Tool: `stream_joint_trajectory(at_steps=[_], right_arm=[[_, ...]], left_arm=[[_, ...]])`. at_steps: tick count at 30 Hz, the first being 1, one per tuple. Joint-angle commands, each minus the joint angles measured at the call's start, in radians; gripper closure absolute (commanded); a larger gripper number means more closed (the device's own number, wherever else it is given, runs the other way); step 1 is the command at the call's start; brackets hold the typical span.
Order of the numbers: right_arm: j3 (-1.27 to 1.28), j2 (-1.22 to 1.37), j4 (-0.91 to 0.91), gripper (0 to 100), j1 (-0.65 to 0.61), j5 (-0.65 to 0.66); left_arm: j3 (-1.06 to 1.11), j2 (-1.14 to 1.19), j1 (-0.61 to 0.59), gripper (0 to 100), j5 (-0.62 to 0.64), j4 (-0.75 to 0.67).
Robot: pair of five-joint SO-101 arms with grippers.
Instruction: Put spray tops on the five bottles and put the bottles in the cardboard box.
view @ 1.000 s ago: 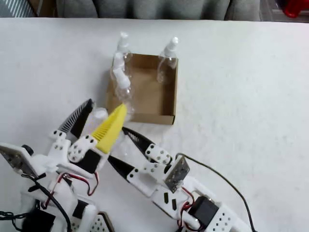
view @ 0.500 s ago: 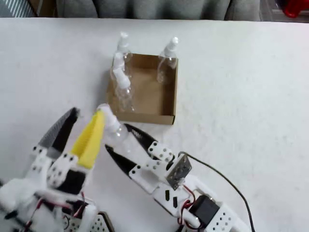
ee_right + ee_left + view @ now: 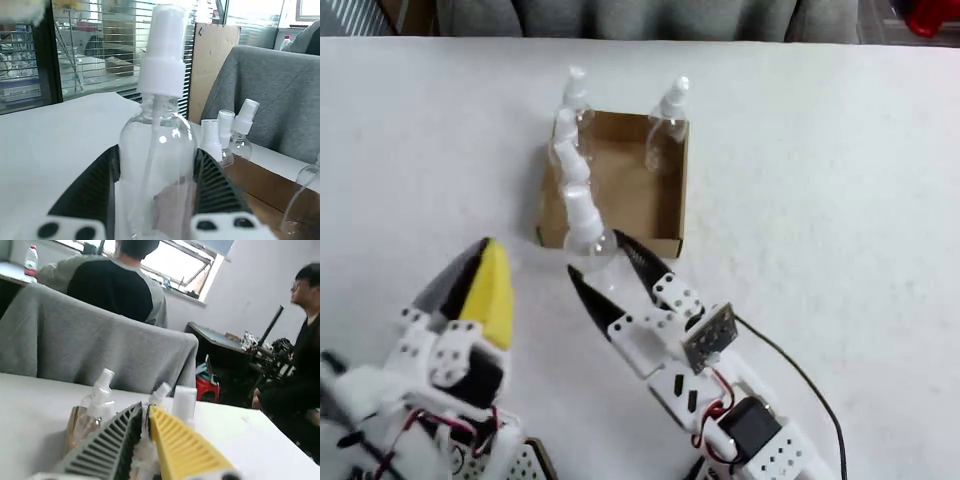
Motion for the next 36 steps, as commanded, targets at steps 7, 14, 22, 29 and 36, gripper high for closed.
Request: stream_joint_trajectory(at_steps=[7,14,22,29,36], right_arm=[[-0.015,-0.01,-0.065,98.2,0.07,-0.012],[-0.008,-0.008,-0.102,98.2,0.079,-0.066],[-0.02,0.136,-0.2,98.2,0.084,-0.081],[-0.095,0.361,-0.275,98.2,0.084,-0.178],[-0.124,0.426,-0.274,98.2,0.084,-0.238]], left_arm=[[0.117,-0.002,0.372,98,-0.212,0.18],[0.285,-0.002,0.43,98,-0.247,0.11],[0.443,-0.002,0.473,98,-0.249,-0.023],[0.589,-0.002,0.469,98,-0.25,-0.126],[0.735,-0.002,0.466,98,-0.25,-0.281]])
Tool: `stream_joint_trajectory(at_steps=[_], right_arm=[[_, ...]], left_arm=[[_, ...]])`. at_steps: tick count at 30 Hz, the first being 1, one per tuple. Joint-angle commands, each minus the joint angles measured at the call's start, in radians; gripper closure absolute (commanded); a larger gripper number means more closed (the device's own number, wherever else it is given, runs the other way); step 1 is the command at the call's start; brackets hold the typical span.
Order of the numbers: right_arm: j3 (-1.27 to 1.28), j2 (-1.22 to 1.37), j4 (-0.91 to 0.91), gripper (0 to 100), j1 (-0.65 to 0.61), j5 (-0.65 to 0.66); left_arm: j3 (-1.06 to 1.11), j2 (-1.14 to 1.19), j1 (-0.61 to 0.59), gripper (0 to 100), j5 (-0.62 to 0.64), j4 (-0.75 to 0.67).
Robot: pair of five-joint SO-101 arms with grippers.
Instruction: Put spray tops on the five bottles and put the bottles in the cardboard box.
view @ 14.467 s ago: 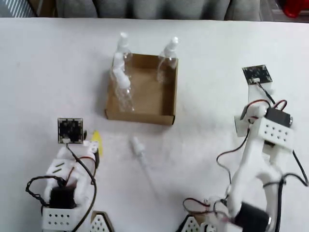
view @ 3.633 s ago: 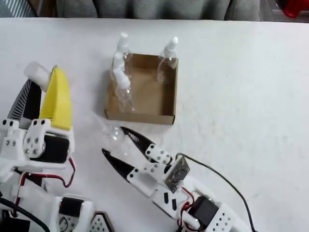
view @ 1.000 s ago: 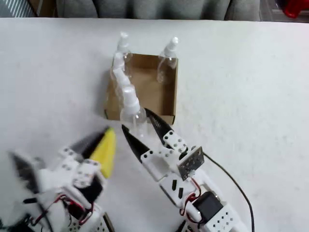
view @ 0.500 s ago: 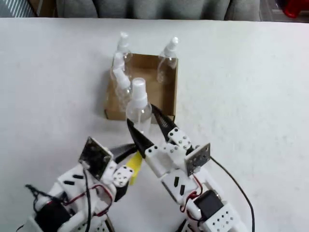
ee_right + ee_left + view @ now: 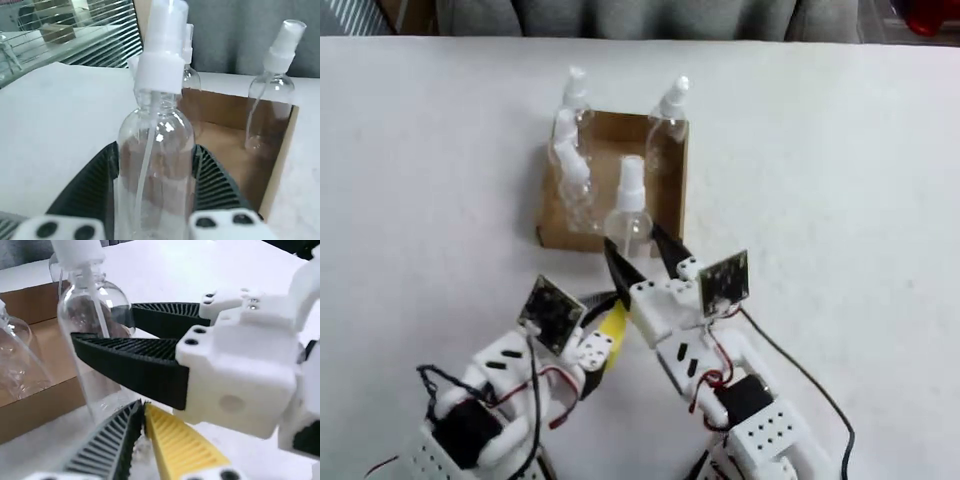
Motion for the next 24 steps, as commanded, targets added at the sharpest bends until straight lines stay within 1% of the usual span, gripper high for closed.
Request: stream_joint_trajectory(at_steps=[1,5,9,11,13,15,20,24], right_arm=[[-0.1,-0.012,-0.033,98.2,-0.025,-0.032],[-0.1,-0.038,-0.033,98.2,-0.025,-0.032],[-0.098,-0.038,-0.033,98.2,-0.025,-0.032],[-0.098,-0.038,-0.028,98.2,-0.025,-0.032],[-0.098,-0.045,0.004,98.2,-0.028,-0.032],[-0.107,-0.047,0.036,98.2,-0.033,-0.031],[-0.155,-0.047,0.142,98.2,-0.024,-0.032],[-0.16,-0.047,0.153,98.2,-0.016,-0.032]], left_arm=[[0.066,-0.004,0.031,98,-0.012,-0.084],[0.117,-0.004,0.033,98,-0.012,-0.086],[0.117,-0.004,0.03,98,-0.012,-0.095],[0.127,-0.004,0.027,98,-0.014,-0.13],[0.15,-0.004,0.027,98,-0.014,-0.192],[0.152,-0.004,0.025,98,-0.012,-0.222],[0.152,-0.004,-0.047,98,-0.014,-0.219],[0.152,-0.004,-0.096,98,-0.014,-0.219]])
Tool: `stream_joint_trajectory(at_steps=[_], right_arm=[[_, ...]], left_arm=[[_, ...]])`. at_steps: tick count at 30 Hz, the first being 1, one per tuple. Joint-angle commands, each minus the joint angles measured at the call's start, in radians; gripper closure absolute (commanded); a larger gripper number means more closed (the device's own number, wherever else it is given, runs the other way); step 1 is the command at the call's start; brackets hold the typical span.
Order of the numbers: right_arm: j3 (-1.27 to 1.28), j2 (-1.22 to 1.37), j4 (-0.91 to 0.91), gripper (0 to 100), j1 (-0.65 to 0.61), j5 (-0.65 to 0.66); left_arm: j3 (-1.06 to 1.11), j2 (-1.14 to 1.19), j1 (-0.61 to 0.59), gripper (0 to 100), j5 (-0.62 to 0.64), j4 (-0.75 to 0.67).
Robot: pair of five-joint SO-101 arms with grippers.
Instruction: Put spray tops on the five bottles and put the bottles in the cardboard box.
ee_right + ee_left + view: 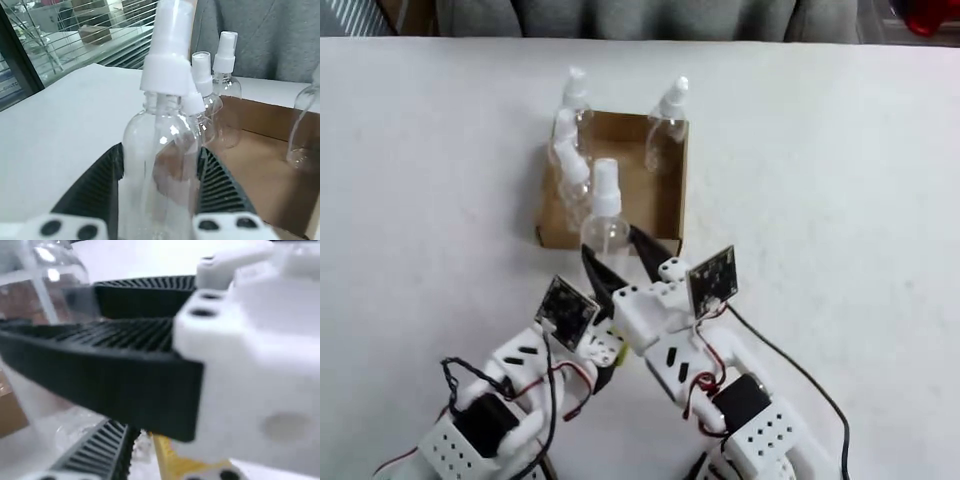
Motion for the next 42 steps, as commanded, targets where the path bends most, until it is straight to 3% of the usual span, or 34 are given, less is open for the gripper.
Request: stream_joint_trajectory(at_steps=[1,25,42], right_arm=[[-0.066,-0.016,0.008,98.2,0.005,-0.005],[-0.19,-0.018,0.334,98.2,0.005,0.003],[-0.144,-0.163,0.369,98.2,0.015,0.118]], left_arm=[[-0.002,-0.018,-0.071,98,-0.006,-0.028],[-0.002,-0.018,-0.116,98,-0.006,-0.028],[-0.002,-0.018,-0.203,98,-0.006,-0.028]])
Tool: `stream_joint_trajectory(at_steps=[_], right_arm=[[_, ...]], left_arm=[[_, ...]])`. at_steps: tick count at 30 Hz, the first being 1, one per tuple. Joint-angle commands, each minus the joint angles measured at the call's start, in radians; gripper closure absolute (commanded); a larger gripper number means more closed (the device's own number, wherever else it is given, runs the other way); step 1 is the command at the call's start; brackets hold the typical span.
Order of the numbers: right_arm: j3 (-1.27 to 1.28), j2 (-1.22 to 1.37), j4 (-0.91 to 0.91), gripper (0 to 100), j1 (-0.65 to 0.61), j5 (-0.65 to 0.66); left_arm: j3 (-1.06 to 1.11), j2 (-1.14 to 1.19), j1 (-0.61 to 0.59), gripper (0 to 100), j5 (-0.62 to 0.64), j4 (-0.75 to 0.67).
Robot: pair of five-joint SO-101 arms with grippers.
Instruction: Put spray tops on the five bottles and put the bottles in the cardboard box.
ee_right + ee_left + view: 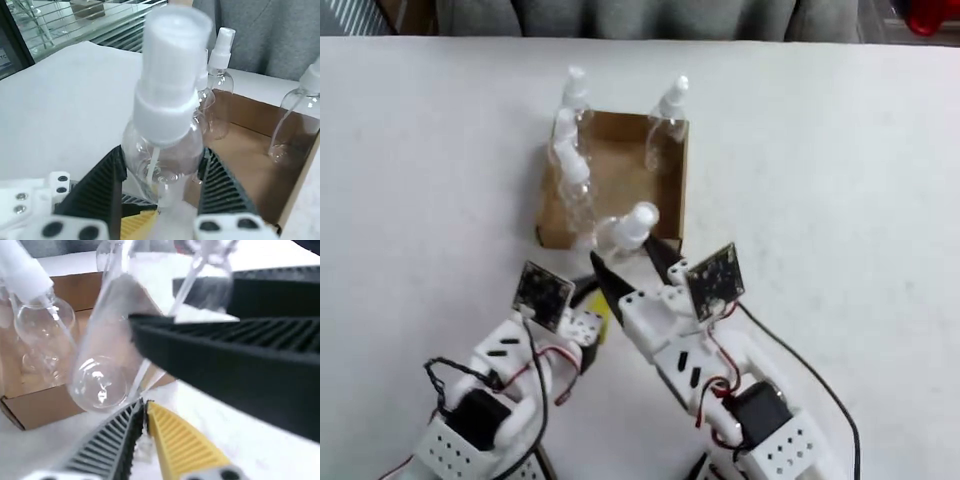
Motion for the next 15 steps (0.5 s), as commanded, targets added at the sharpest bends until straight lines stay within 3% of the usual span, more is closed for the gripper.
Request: stream_joint_trajectory(at_steps=[1,9,15], right_arm=[[-0.006,-0.027,0.004,98.2,0.008,0.017],[0.023,-0.013,-0.097,98.2,0.088,0.017],[0.049,0.176,-0.311,98.2,0.13,0.015]], left_arm=[[-0.002,-0.018,-0.035,98,-0.011,-0.028],[-0.002,-0.019,-0.041,98,-0.012,0.037],[-0.002,-0.019,-0.168,98,-0.012,0.028]])
